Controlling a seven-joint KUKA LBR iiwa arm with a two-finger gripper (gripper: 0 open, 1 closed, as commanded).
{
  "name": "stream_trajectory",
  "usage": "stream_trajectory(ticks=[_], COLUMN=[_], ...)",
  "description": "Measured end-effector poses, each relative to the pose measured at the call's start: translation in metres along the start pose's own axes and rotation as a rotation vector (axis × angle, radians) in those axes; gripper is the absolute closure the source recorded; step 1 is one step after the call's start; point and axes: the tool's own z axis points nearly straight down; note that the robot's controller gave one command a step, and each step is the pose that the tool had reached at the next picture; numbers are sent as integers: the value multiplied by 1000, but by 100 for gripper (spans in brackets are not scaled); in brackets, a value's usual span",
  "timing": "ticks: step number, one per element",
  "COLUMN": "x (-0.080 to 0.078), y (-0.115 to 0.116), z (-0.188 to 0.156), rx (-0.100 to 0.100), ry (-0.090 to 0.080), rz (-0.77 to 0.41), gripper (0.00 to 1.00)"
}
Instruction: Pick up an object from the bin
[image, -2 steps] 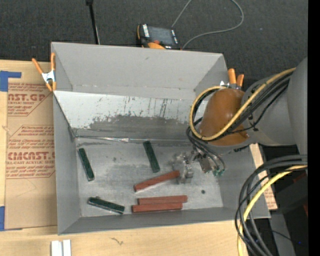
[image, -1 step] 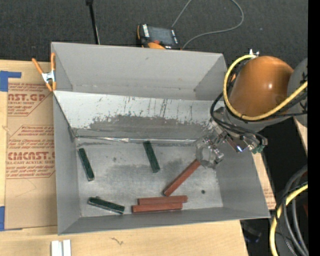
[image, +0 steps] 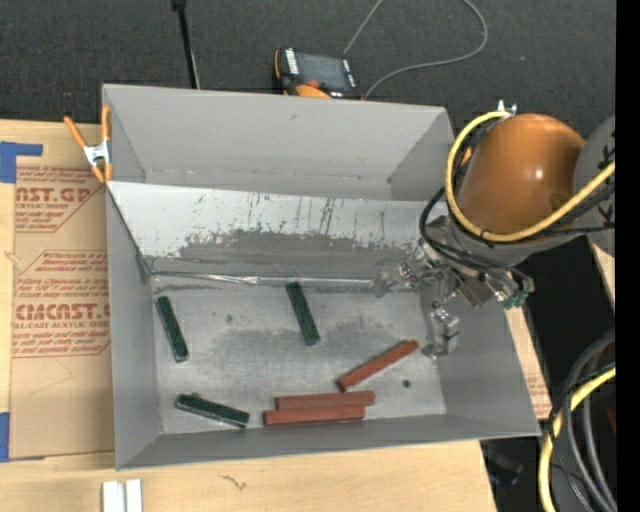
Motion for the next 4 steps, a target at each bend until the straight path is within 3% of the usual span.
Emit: stream_trajectory(ticks=[1,2,3,4], x=[5,3,0,1], y=[-7,-8,-25,-23], z=[130,125,-10,-5], rx=[-5,-1,6,1], ry=[7,2,-6,0], rz=[73,72,100,99], gripper=[0,100,100,0])
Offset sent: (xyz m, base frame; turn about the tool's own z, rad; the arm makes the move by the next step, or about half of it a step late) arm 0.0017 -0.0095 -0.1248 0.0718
